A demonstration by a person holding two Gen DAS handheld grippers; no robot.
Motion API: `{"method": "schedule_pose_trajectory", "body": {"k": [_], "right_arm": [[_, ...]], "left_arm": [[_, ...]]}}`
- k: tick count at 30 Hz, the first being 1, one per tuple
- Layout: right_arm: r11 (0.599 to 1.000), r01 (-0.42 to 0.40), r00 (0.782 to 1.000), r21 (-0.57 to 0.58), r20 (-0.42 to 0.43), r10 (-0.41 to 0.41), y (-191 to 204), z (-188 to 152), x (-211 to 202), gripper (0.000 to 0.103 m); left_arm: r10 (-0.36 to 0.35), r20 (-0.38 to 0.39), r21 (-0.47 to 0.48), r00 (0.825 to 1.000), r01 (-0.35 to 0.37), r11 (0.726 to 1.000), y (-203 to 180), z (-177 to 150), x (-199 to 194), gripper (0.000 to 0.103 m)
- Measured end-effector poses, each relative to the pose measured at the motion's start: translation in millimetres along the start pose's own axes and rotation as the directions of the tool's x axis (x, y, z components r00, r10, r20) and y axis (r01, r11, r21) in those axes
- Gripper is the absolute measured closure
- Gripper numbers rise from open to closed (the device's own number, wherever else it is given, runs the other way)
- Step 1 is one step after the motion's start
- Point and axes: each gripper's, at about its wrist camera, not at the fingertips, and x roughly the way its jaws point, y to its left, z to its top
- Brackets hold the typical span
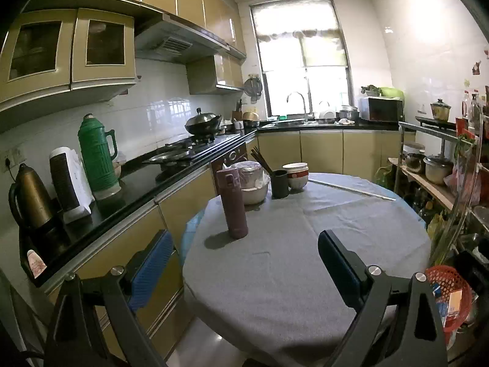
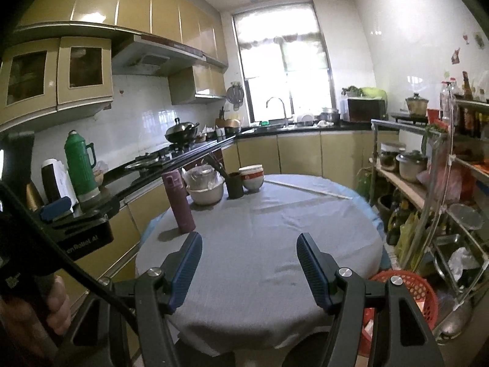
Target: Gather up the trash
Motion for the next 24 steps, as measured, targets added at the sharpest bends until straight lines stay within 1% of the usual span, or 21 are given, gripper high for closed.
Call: {"method": "schedule_pose_trajectory", "body": {"k": [12,24], "right_arm": [[1.000,0.013,1.000,-0.011,0.025,-0.012,3.0,2.5,-10.5,0.035],[1.000,0.018,0.999,-0.017,0.030,-0.017,3.6,3.3,-13.0,0.035]], "left_arm": [[0.000,0.007,0.002,1.000,0.000,1.000,-0.3,1.0,-4.1,0.007],[0.009,0.023,-0.009,1.000,-0.009,1.000,-2.3,1.8,-13.4,0.007]]}}
